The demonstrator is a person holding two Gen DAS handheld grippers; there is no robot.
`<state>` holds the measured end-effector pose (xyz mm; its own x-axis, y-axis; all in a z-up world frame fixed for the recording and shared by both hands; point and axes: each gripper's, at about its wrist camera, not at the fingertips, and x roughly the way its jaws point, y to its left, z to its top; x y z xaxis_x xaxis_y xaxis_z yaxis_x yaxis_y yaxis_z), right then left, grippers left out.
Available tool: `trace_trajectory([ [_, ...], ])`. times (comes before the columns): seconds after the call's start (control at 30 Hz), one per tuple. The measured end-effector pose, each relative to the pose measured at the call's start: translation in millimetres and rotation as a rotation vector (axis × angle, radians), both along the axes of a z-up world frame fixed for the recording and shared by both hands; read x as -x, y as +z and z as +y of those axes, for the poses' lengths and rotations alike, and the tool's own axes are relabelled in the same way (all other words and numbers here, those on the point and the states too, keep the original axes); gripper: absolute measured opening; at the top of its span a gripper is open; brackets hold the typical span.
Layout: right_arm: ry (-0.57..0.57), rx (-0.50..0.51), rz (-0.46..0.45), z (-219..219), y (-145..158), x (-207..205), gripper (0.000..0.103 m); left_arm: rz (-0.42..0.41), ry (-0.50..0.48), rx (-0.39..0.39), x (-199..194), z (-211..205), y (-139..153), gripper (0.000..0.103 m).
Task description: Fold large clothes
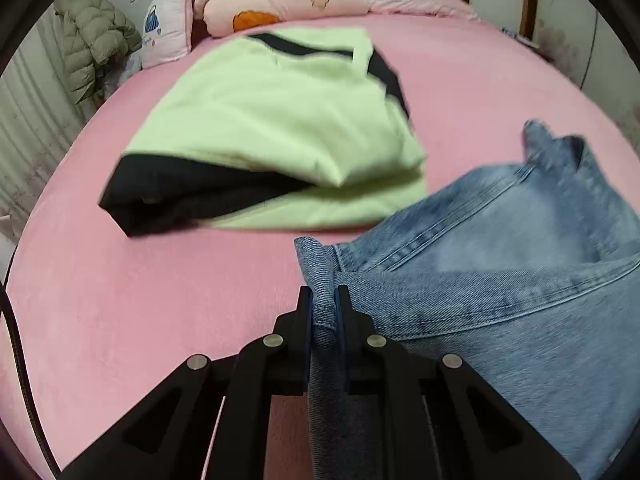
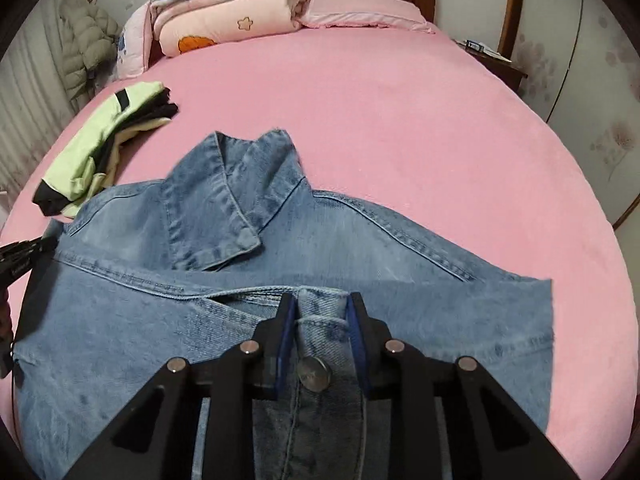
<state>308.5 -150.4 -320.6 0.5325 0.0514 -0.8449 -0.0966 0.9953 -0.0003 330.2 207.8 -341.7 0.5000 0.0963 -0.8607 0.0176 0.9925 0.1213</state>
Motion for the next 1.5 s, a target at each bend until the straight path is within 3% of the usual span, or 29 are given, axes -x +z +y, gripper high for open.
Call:
trace_trajectory([
  [0.1, 0.007, 0.019, 0.076, 1.8, -31.9, -11.5, 0.027, -0.008, -0.011, -0.040, 2.2, -3.7, -14.6, 0.009],
  [0.17, -0.001, 0.041, 0.075, 3.8, -37.0, -10.2, 0.031, -0.015, -0.017, -0.058, 0.9, -7.6, -15.9, 0.012],
  [0.2, -0.029, 0.036, 0.081, 2.0, -32.3, -10.7, 0.037, -0.013, -0.012, -0.059, 0.7, -6.3, -13.6, 0.016],
  [0.27, -0.068, 0.017, 0.082, 0.2, -21.0, -8.8, 0.039, -0.002, 0.007, -0.040, 1.6, -0.8, -3.4, 0.029],
  [0.3, -0.082, 0.014, 0.075, -0.5, -12.3, -4.6, 0.039, -0.001, 0.029, -0.037, 3.9, 2.8, 5.0, 0.031],
  [0.43, -0.112, 0.004, 0.009, 6.4, 26.5, 31.0, 0.039, -0.023, 0.094, 0.014, 31.2, 9.8, 42.0, 0.032],
  [0.53, -0.082, -0.058, 0.000, 23.4, 40.4, 65.7, 0.039, 0.002, 0.130, 0.135, 69.8, 5.0, 55.7, 0.032],
  [0.67, 0.008, -0.113, 0.019, 69.3, 34.3, 102.9, 0.039, 0.056, 0.137, 0.186, 109.2, -18.3, 43.9, 0.032],
  [0.77, 0.048, -0.128, 0.027, 98.0, 17.3, 110.3, 0.038, 0.098, 0.138, 0.158, 123.1, -32.8, 21.1, 0.032],
  [0.8, 0.058, -0.125, 0.028, 104.1, 10.0, 110.1, 0.036, 0.096, 0.138, 0.132, 131.1, -35.6, 15.2, 0.032],
  [0.87, 0.055, -0.025, 0.048, 109.4, -10.3, 108.4, 0.029, 0.083, 0.119, 0.077, 134.9, -37.8, 4.9, 0.033],
  [0.97, -0.001, 0.040, 0.045, 80.4, -25.1, 111.5, 0.015, 0.071, 0.096, 0.032, 135.4, -35.9, 1.5, 0.034],
  [1.0, -0.019, 0.023, 0.046, 65.3, -25.2, 112.5, 0.000, 0.069, 0.092, 0.021, 134.0, -33.7, -0.5, 0.034],
  [1.1, -0.110, 0.079, 0.049, 26.7, -24.8, 112.5, 0.000, 0.062, 0.090, 0.014, 135.4, -27.6, -2.7, 0.041],
  [1.17, -0.101, -0.030, 0.075, 9.9, -25.5, 111.1, 0.000, 0.058, 0.085, 0.012, 134.9, -27.8, -2.6, 0.041],
  [1.3, -0.061, 0.084, 0.091, 26.5, -25.9, 106.9, 0.000, 0.058, 0.098, 0.000, 129.9, -28.2, -0.7, 0.042],
  [1.4, -0.077, 0.069, 0.105, 24.7, -24.9, 106.7, 0.000, 0.075, 0.121, 0.012, 127.9, -28.0, 4.7, 0.045],
  [1.5, -0.070, 0.048, 0.130, 25.6, -10.2, 105.3, 0.003, 0.108, 0.135, 0.014, 127.0, -31.6, 20.6, 0.066],
])
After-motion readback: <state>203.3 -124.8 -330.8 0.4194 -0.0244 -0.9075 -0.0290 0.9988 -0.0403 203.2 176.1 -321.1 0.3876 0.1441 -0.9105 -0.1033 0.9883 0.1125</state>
